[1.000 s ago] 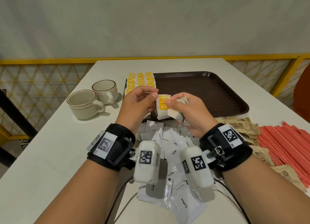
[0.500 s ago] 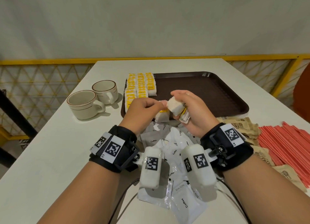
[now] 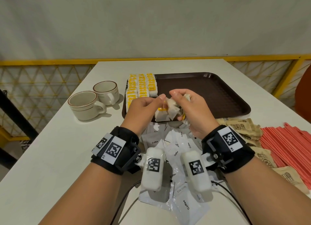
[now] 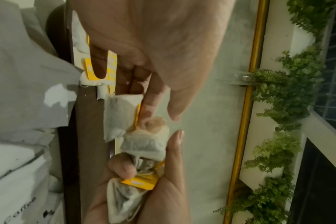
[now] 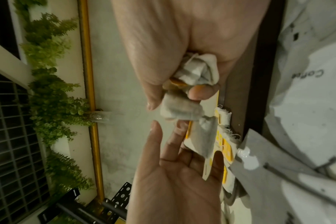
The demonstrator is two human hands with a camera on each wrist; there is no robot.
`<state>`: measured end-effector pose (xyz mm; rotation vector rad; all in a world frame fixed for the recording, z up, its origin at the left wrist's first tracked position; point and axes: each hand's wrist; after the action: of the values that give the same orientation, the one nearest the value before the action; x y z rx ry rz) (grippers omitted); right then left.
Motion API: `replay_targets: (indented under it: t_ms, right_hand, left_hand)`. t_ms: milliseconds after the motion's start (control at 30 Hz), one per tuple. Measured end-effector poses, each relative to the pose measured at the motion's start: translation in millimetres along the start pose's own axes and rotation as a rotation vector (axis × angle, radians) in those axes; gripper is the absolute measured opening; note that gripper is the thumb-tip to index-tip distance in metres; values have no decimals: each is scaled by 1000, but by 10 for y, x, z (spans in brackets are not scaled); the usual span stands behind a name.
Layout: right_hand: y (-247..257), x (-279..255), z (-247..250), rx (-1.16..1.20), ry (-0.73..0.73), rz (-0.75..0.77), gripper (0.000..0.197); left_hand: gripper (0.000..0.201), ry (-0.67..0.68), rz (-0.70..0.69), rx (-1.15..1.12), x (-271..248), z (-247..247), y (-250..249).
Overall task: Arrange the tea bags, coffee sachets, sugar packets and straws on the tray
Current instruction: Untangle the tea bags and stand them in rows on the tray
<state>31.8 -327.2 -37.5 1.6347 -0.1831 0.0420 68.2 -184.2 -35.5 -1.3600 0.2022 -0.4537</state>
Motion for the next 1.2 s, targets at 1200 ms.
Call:
replay_targets:
  t_ms: [1200]
  right_hand:
    - [-36, -4, 3, -81, 51, 4, 13]
  left_hand:
    - [22, -75, -15, -130, 59, 48, 57]
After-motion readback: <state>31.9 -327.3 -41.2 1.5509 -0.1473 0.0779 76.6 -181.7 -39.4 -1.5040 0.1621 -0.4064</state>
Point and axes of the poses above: each hand's wrist, its own x-axis towards the middle knuckle, its own z-axis out of the back of the hand, y = z × x, and after that the axes turned 10 degrees about y, right-handed
